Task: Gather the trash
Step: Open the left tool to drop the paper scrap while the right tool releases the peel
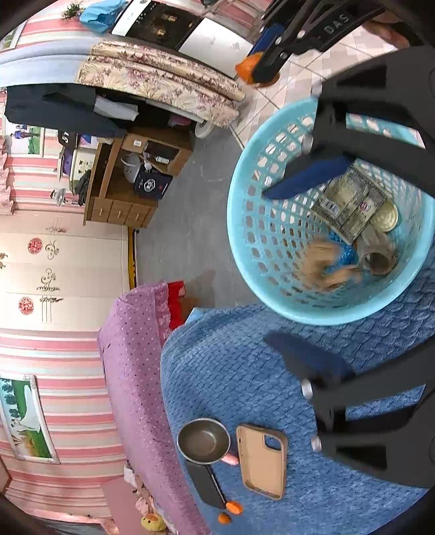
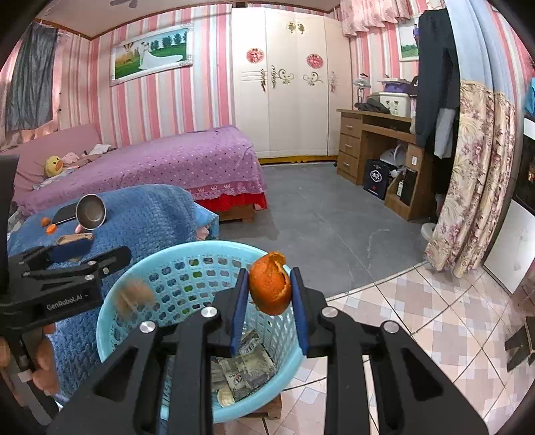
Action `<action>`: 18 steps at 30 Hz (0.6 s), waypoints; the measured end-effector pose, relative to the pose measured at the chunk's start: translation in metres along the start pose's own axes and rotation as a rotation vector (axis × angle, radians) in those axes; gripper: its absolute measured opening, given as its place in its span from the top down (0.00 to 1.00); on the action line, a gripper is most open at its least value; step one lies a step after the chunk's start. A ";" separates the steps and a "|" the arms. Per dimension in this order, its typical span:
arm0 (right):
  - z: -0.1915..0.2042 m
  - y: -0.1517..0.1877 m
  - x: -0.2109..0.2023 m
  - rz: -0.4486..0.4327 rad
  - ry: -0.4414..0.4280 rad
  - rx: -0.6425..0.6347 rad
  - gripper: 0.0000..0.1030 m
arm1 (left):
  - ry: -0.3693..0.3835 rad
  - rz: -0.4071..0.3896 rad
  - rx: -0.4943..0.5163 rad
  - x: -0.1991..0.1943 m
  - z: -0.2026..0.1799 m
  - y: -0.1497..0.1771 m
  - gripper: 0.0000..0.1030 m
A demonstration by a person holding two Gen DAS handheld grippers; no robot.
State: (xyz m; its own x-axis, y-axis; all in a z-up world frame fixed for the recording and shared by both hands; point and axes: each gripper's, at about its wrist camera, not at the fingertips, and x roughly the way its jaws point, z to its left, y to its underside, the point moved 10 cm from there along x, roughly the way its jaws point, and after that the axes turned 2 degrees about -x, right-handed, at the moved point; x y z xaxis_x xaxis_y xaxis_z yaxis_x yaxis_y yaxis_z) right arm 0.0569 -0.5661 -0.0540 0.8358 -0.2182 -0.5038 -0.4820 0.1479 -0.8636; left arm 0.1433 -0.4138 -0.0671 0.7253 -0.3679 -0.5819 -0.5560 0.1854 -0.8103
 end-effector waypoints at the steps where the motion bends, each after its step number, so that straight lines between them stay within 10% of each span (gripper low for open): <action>1: -0.001 0.001 0.000 0.004 0.001 0.008 0.75 | -0.005 -0.005 0.000 0.000 0.002 -0.002 0.20; 18: 0.020 -0.009 -0.019 0.058 0.061 -0.013 0.75 | -0.043 -0.091 0.002 -0.042 0.054 -0.044 0.07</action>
State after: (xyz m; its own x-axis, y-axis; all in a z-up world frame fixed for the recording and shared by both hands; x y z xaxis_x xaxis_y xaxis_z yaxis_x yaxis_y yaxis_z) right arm 0.0503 -0.5438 -0.0366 0.7891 -0.2679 -0.5528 -0.5328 0.1492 -0.8330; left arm 0.1593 -0.3578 -0.0106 0.7898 -0.3437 -0.5079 -0.4859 0.1547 -0.8602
